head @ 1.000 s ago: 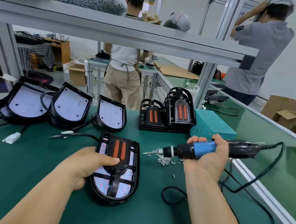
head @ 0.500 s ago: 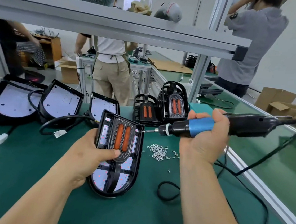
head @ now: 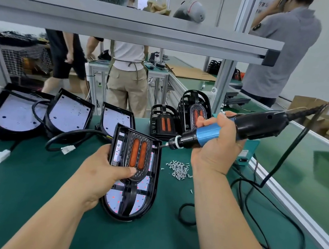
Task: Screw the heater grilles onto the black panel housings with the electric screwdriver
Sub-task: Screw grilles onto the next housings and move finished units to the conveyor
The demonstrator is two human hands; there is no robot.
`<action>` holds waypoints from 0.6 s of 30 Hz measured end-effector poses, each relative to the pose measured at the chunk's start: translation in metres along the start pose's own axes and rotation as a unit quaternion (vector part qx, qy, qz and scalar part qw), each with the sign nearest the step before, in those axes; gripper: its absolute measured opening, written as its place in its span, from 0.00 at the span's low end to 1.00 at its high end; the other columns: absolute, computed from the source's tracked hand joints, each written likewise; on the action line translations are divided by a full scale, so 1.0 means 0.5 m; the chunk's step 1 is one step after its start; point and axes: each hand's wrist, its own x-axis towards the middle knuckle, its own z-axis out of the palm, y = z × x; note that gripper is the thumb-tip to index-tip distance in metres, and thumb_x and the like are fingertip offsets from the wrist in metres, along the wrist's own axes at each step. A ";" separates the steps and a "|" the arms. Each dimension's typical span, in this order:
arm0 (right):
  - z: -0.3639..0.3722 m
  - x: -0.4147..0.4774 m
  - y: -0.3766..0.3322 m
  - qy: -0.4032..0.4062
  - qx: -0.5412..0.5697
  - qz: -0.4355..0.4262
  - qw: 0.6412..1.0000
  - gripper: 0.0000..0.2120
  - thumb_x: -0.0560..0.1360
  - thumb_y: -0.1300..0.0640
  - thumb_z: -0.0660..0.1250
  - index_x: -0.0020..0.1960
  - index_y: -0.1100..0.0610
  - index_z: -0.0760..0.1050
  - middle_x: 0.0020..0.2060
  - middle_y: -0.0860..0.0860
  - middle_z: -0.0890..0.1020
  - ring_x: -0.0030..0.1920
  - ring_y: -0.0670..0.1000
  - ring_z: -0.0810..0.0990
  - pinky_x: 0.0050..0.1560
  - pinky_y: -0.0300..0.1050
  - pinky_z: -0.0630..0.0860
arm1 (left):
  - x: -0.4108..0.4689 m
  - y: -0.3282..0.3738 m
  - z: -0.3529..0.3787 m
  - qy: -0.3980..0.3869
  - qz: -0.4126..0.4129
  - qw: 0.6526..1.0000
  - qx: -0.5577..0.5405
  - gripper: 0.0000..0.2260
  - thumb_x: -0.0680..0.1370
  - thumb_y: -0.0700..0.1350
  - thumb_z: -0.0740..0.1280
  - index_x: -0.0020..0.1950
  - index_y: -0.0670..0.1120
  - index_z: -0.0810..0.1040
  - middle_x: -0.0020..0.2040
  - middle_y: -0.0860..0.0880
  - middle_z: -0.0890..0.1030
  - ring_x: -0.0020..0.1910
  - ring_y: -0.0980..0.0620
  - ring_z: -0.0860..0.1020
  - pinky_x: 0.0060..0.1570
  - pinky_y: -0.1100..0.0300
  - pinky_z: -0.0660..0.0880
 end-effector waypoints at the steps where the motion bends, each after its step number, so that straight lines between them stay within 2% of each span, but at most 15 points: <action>1: 0.000 0.000 0.000 -0.003 -0.001 0.001 1.000 0.08 0.66 0.63 0.68 0.44 0.55 0.73 0.22 0.51 0.75 0.26 0.52 0.76 0.44 0.52 0.78 | -0.001 0.001 0.001 0.000 0.002 1.000 -0.001 0.25 0.61 0.43 0.76 0.57 0.48 0.77 0.48 0.46 0.86 0.47 0.45 0.85 0.57 0.42 0.78; 9: -0.003 -0.003 -0.004 -0.010 0.003 0.013 1.000 0.08 0.67 0.63 0.68 0.45 0.56 0.73 0.22 0.51 0.74 0.26 0.52 0.75 0.45 0.52 0.79 | -0.005 0.004 0.004 0.007 0.015 1.000 0.000 0.23 0.61 0.43 0.75 0.55 0.48 0.78 0.47 0.48 0.87 0.47 0.46 0.85 0.57 0.43 0.79; 13: -0.005 -0.007 -0.005 -0.006 0.003 0.019 1.000 0.08 0.67 0.63 0.68 0.45 0.56 0.72 0.23 0.51 0.74 0.26 0.52 0.75 0.42 0.50 0.80 | -0.003 0.001 0.003 0.013 0.013 1.000 0.007 0.19 0.68 0.35 0.78 0.55 0.49 0.78 0.47 0.48 0.87 0.47 0.46 0.85 0.58 0.43 0.78; 18: -0.004 -0.007 -0.010 0.006 0.011 0.020 1.000 0.08 0.67 0.63 0.68 0.45 0.56 0.73 0.23 0.51 0.74 0.25 0.52 0.75 0.44 0.50 0.80 | 0.000 0.000 0.001 0.020 0.005 1.000 0.014 0.18 0.70 0.34 0.76 0.56 0.48 0.78 0.46 0.48 0.87 0.46 0.47 0.86 0.57 0.44 0.78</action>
